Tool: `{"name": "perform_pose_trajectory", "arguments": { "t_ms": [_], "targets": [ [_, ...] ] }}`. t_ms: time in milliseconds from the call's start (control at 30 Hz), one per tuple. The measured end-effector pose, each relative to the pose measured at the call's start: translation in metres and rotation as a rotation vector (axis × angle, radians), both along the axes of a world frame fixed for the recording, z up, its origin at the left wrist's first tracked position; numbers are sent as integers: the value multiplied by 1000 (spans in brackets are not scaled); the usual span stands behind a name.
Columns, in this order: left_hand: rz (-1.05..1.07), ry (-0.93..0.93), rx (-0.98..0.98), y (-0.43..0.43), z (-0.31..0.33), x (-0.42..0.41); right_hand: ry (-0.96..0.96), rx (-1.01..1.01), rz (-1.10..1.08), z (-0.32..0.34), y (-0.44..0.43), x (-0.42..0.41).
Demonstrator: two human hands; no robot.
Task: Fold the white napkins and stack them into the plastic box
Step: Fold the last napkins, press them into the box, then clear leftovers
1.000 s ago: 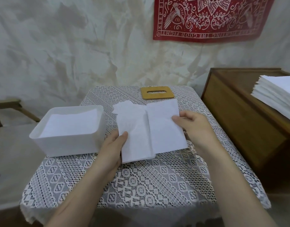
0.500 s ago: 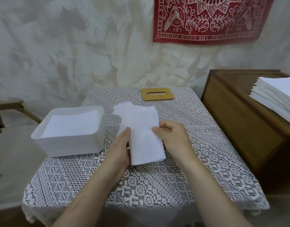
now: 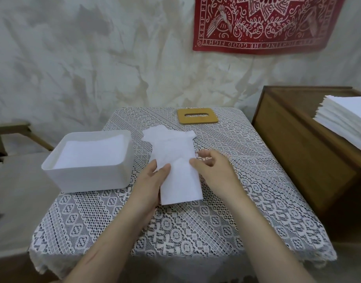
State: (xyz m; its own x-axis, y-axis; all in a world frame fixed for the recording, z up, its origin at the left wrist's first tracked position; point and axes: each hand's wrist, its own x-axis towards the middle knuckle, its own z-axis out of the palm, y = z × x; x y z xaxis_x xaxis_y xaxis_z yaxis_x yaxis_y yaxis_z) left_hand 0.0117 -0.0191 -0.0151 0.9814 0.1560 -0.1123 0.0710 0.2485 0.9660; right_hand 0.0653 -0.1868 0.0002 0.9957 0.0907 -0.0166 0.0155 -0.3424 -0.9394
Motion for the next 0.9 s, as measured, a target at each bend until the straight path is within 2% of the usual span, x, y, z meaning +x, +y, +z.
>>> {"name": "perform_pose_trajectory", "arguments": {
  "t_ms": [133, 300, 633, 900],
  "targets": [
    [-5, 29, 9, 5, -2, 0, 113, 96, 161, -1, 2, -3],
    [30, 77, 60, 17, -5, -3, 100, 81, 157, -4, 13, 0],
    [19, 179, 129, 46, -5, -20, -17, -174, 23, -14, 14, 29],
    [12, 181, 215, 52, -8, -21, -178, -524, -15, -3, 36, 78]
  ]
}}
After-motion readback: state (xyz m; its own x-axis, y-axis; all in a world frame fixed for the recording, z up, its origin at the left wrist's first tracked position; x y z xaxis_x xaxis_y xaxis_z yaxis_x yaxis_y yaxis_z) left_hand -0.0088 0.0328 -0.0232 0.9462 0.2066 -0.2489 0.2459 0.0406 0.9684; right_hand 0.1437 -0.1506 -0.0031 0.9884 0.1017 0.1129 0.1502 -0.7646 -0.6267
